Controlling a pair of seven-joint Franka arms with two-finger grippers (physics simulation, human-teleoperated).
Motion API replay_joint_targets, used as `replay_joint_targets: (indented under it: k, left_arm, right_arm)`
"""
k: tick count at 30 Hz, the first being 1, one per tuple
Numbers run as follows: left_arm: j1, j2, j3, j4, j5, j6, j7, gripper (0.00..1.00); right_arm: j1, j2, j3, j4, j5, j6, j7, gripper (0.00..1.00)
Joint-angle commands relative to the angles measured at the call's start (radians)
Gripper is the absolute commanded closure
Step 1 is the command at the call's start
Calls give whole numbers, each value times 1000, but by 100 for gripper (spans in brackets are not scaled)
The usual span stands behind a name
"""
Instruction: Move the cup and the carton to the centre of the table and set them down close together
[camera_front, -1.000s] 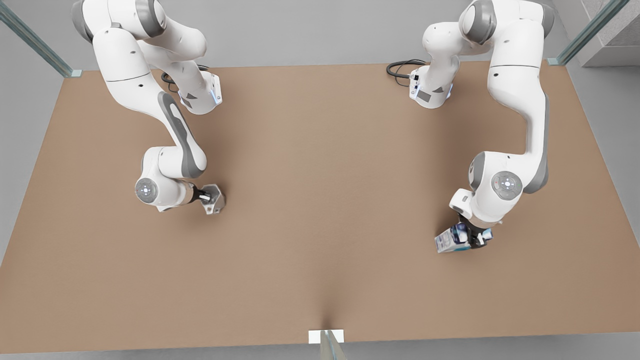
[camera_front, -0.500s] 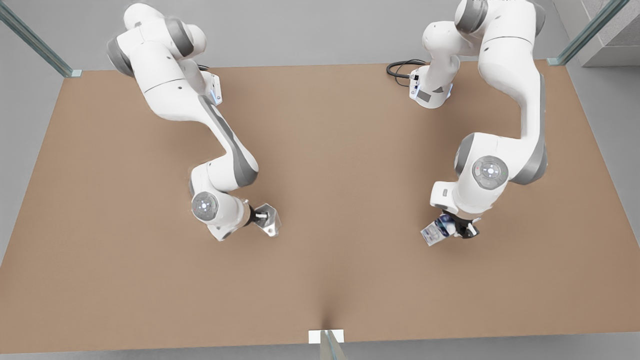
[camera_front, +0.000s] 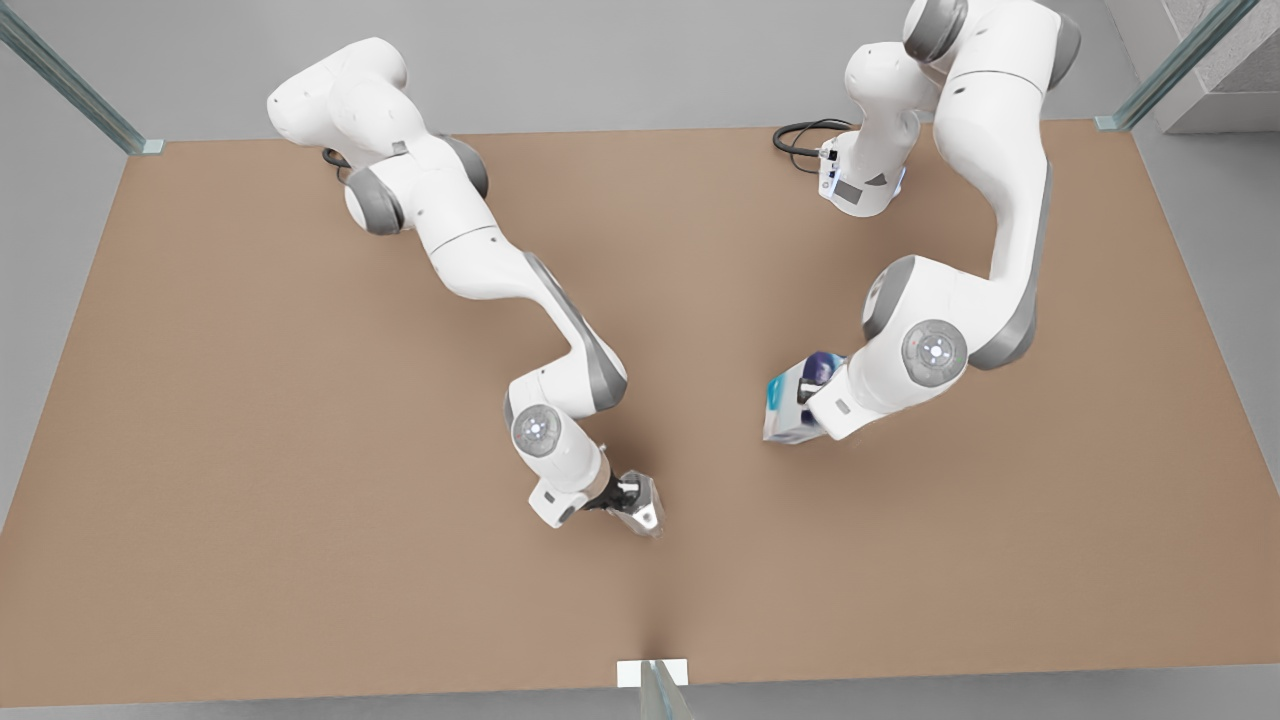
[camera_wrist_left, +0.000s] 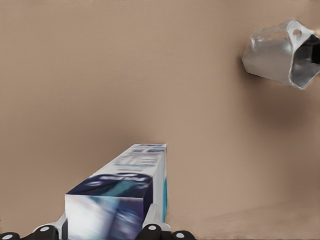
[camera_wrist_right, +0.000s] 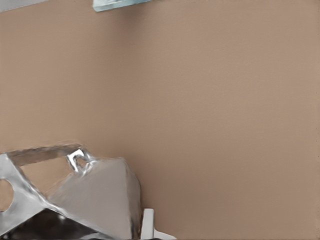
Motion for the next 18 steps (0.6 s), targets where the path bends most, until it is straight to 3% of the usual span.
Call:
replay_joint_targets:
  k: [1,9,11,16,17,18]
  left_arm:
    - [2,-1,-2,0,145,-1,54,47]
    - [-23,-8,-67,2,395,34,568,46]
    - [-14,-13,-143,0,605,91,745,46]
    - [-6,-22,-164,-11,622,105,938,45]
    - [-12,-19,-165,-9,622,110,978,45]
    - [-6,-19,-185,-15,607,105,980,44]
  right_arm:
    - [0,1,0,1,1,0,0,9]
    - [2,-5,1,1,2,-4,13,0]
    - [2,-20,3,-2,2,-12,16,0]
    - [11,-121,6,-36,4,-53,20,0]
    - [0,-271,-8,-100,-15,-206,12,0]
    - [-80,-431,-2,-137,-245,-474,-138,0]
